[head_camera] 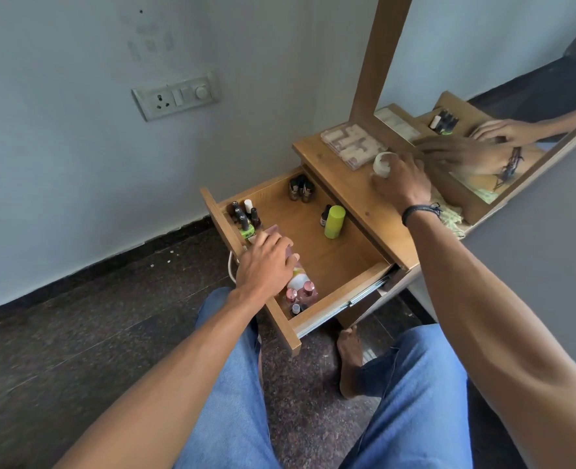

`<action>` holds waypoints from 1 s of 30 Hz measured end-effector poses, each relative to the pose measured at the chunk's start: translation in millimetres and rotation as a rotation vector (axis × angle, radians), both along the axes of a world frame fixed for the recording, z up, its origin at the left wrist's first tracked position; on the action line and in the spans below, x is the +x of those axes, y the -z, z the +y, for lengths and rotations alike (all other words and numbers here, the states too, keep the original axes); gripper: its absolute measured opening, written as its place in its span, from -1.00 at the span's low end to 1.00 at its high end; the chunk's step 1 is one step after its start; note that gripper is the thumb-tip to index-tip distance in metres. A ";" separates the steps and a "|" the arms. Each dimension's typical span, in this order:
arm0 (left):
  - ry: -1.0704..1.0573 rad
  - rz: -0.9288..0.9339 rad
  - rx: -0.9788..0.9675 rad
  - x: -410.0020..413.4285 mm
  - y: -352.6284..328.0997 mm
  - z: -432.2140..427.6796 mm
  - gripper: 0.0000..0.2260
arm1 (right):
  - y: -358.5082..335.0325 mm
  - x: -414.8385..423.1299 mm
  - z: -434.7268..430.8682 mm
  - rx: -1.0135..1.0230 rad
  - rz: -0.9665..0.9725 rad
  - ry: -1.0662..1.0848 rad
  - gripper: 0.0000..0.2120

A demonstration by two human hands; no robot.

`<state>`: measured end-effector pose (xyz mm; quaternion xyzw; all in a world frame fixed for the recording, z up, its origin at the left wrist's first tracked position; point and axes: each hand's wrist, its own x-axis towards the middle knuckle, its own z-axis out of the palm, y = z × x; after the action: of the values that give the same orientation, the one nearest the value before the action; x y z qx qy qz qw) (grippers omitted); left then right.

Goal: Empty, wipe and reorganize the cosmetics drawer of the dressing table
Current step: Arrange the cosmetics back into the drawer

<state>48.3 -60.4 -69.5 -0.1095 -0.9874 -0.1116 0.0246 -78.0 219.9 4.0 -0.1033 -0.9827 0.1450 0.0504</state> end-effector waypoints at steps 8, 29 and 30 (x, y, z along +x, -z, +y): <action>-0.008 0.025 -0.026 0.1 2.6 0.2 -0.69 | 7.1 -3.5 -15.9 -0.057 0.112 0.155 -0.76; -0.004 -0.005 -0.051 -0.3 2.3 0.8 -0.66 | 68.5 18.2 -145.1 0.251 0.003 -0.509 -0.66; -0.001 -0.004 -0.057 -0.4 2.5 0.6 -0.66 | 70.3 14.4 -146.8 0.284 -0.021 -0.498 -0.68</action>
<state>47.9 -59.8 -72.0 -0.1095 -0.9903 -0.0836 0.0195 -63.5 73.1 -66.2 0.1479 -0.9888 0.0126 0.0168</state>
